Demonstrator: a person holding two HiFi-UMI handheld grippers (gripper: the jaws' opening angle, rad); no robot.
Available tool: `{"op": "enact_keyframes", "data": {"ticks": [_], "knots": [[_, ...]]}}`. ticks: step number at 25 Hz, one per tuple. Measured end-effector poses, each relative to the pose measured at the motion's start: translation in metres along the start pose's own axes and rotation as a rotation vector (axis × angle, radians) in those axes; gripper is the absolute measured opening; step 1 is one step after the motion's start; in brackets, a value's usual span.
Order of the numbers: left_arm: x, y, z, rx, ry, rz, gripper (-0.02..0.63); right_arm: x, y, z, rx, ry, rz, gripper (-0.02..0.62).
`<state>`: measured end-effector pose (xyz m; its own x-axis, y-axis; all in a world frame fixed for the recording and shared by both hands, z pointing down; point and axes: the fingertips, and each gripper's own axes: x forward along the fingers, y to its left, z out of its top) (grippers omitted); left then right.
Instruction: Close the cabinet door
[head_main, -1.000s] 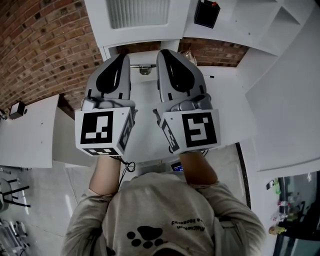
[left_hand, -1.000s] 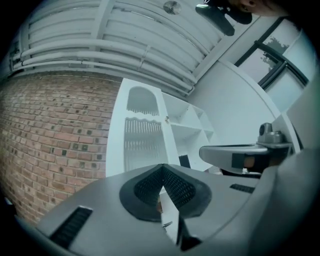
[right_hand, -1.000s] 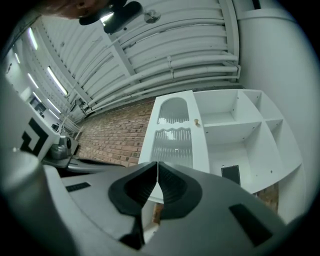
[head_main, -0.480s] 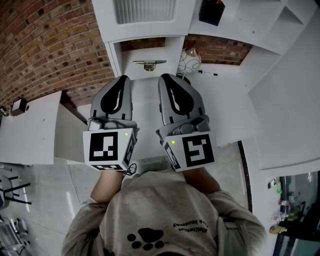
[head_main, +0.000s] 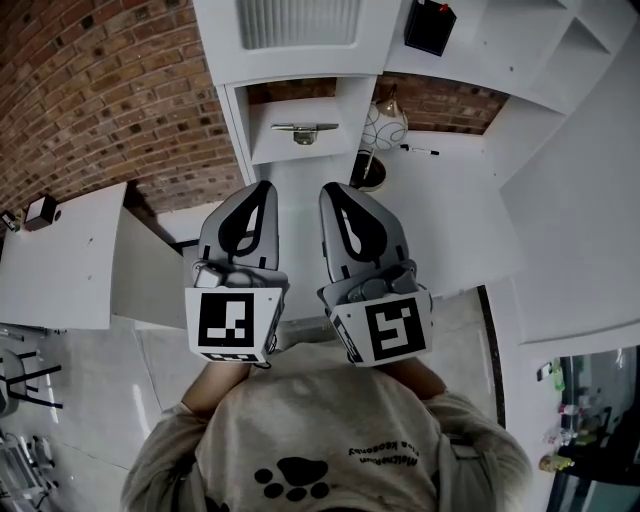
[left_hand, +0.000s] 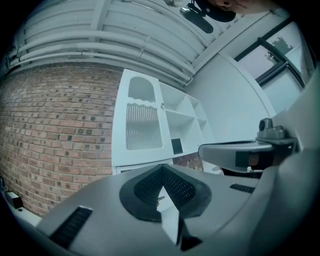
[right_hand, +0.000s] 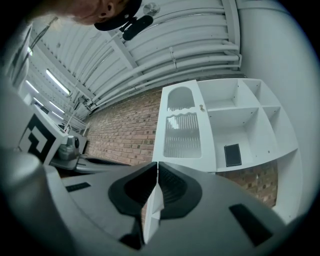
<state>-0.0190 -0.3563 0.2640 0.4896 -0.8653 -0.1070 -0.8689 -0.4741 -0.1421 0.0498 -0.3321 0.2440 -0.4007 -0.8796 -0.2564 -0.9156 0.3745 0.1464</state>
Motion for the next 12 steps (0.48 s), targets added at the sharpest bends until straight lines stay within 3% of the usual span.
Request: {"op": "enact_keyframes", "data": {"ticks": [12], "knots": [[-0.008, -0.002, -0.010, 0.005, 0.014, -0.017, 0.009, -0.005, 0.012, -0.017, -0.002, 0.042, -0.004, 0.017]]}}
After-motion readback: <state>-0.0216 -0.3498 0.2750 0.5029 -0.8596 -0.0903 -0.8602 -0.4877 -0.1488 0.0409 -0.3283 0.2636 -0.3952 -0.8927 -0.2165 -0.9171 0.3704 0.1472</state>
